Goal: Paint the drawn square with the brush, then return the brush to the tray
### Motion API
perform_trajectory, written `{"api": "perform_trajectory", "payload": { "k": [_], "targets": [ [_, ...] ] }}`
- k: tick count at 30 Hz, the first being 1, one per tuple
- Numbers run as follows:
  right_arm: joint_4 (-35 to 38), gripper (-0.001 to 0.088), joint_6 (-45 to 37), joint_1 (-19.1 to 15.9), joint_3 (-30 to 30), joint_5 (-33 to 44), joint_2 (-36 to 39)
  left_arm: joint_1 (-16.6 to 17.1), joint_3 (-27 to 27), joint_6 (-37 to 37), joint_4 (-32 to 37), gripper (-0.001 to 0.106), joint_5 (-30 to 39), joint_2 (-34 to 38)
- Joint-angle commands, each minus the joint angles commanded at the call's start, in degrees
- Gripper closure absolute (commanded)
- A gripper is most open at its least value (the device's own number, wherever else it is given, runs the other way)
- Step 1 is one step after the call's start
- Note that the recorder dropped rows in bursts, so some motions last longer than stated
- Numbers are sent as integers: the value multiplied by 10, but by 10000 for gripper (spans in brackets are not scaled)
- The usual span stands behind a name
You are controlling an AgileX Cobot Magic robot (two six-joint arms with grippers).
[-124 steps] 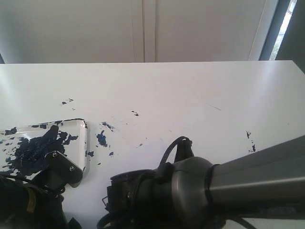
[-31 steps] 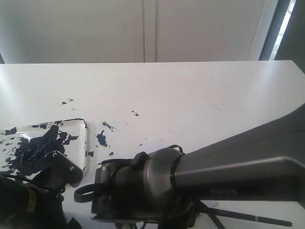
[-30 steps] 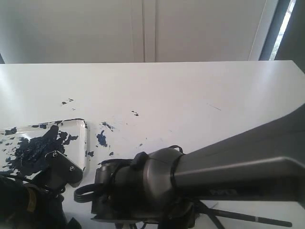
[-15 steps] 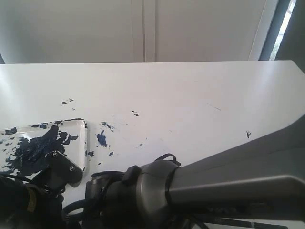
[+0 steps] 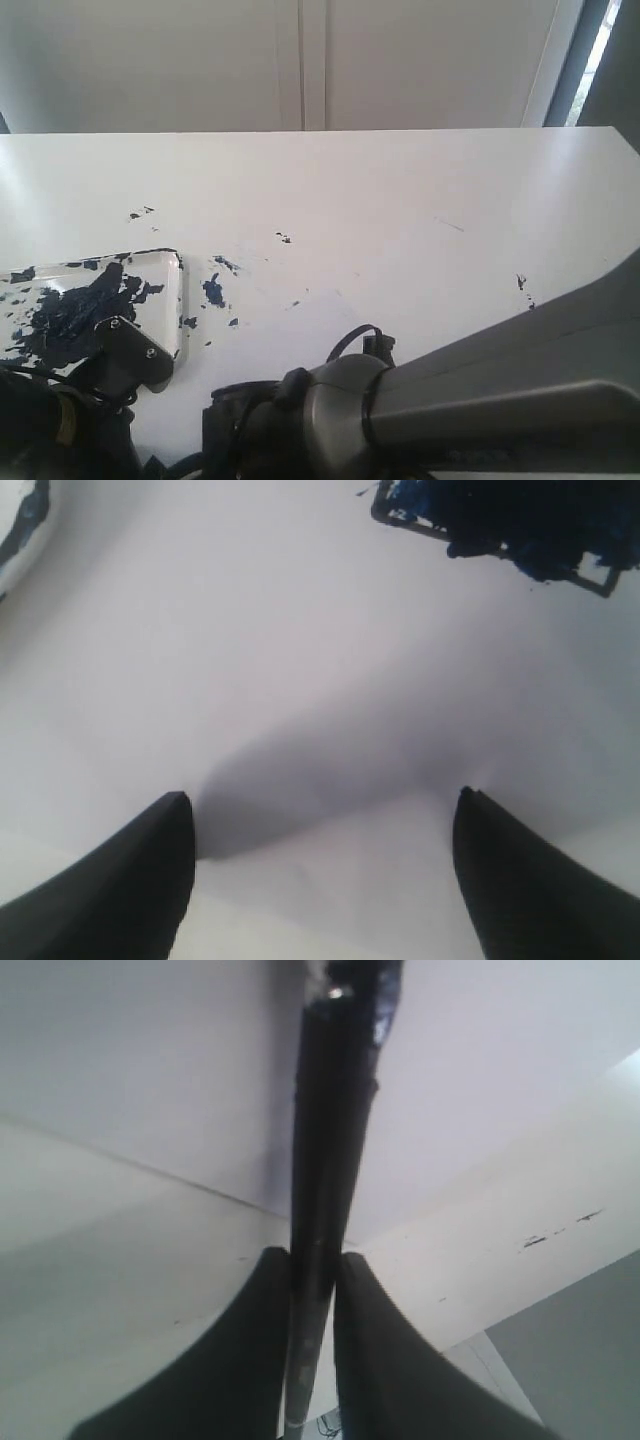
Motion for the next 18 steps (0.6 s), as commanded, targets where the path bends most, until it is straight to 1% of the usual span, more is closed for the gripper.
{"api": "perform_trajectory", "payload": {
  "k": [7, 14, 18],
  "targets": [
    [-29, 868, 21, 0, 0, 0, 0, 0, 0, 0, -2, 304, -1, 0],
    [-31, 868, 21, 0, 0, 0, 1, 0, 0, 0, -2, 304, -1, 0],
    [-31, 868, 21, -15, 0, 0, 1, 0, 0, 0, -2, 304, -1, 0]
  ]
}}
